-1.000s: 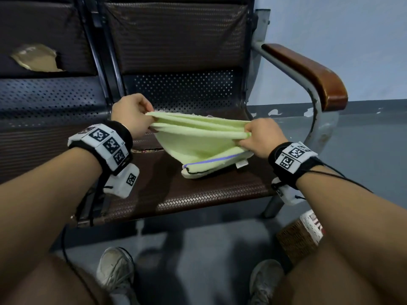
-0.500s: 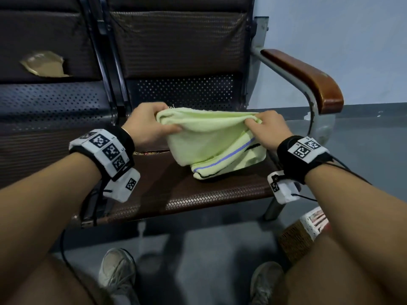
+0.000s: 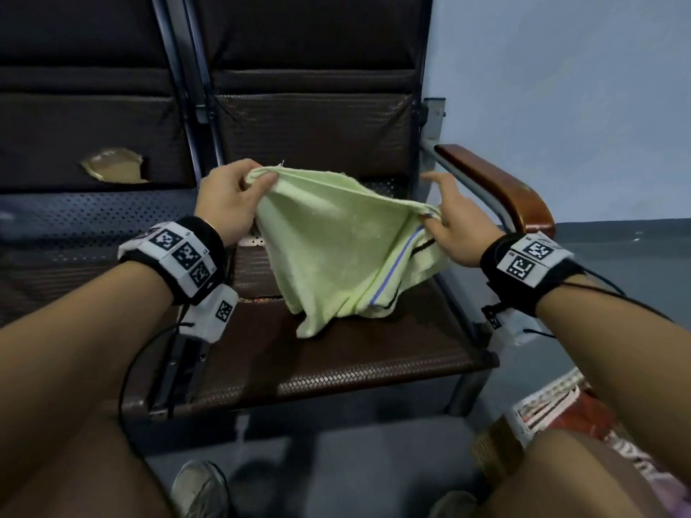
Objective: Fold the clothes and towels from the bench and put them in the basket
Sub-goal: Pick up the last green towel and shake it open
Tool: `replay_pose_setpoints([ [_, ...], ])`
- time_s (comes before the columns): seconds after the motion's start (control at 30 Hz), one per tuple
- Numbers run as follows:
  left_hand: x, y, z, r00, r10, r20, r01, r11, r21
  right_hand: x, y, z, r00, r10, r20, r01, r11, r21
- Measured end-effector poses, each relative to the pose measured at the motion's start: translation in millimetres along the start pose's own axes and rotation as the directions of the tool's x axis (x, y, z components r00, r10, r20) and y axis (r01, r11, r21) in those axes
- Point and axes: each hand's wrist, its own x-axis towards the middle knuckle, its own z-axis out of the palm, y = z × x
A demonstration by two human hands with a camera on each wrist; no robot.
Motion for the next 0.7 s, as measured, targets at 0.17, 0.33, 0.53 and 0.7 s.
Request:
replay_pose_setpoints([
  [0.17,14,15,-9,0.996,-0.073,-0.06,0.065,0.991,-0.119,10,-9,-30,0.999,0.035,0.014,-0.033,0.995,-0.09],
  [0.33,19,21,-21,0.999,0.015,0.029,-0.012,0.995,-0.095,15,-16,-53,0.988,0.15,0.024,-0.149,0.988,-0.025],
  [0.53,26,27,-20,1.0,-0.015,0.027,0.015,1.0,0.001,23,-32,-59,0.969,0.237,-0.067,-0.237,0.971,0.017],
  [0.7,22,40,-1,0.972,-0.236,0.009,0.234,0.954,-0.188,23,-41,-54,0.924,0.381,-0.033,-0.354,0.885,0.303],
])
